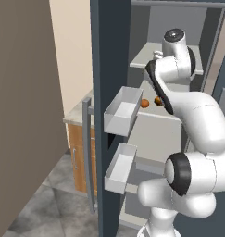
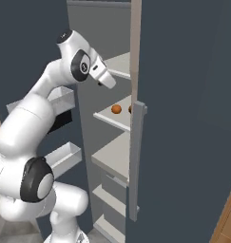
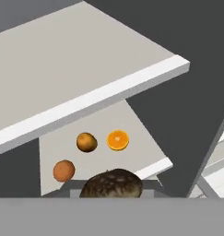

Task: Take the mango and mushroom from the highest rack and move them to the second highest rack where the orange and tangerine are located, to maximize freezer space. Close the freezer door after rearranging.

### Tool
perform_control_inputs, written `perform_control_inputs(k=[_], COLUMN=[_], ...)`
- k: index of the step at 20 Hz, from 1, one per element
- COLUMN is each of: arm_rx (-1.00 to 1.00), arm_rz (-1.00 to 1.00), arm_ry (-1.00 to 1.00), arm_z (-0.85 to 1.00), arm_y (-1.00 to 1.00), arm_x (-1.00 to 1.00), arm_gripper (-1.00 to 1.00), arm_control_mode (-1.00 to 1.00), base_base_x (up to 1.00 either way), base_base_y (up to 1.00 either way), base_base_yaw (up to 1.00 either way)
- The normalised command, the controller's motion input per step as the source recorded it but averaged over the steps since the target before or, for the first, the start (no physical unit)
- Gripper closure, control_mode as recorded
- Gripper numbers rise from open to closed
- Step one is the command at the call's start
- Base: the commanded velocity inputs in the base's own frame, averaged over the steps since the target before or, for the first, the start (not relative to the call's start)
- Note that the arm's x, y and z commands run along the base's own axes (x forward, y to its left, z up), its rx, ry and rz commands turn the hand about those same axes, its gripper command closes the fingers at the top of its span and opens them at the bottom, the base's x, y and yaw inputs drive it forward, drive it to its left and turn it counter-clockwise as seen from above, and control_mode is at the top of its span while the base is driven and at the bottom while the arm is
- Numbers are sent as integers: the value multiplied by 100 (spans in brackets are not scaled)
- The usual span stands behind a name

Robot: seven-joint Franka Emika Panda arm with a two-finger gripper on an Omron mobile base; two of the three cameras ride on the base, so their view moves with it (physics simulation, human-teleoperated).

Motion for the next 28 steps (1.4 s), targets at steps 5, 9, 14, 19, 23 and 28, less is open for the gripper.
perform_control_inputs(k=[5, 9, 14, 19, 23, 28], arm_rx=[-22, -1, 0, 2, 1, 0], arm_rz=[0, 0, -1, 2, 5, 11], arm_ry=[6, 0, 0, 5, 4, 0], arm_z=[-60, -50, -31, -26, -35, -46], arm_y=[7, -3, -2, -22, -20, -6], arm_x=[0, 1, 37, 62, 58, 53], arm_gripper=[100, 100, 100, 100, 100, 100], arm_control_mode=[-100, -100, -100, -100, -100, -100], base_base_x=[0, 0, 0, 0, 0, 0], base_base_y=[0, 0, 0, 0, 0, 0], base_base_yaw=[0, 0, 0, 0, 0, 0])
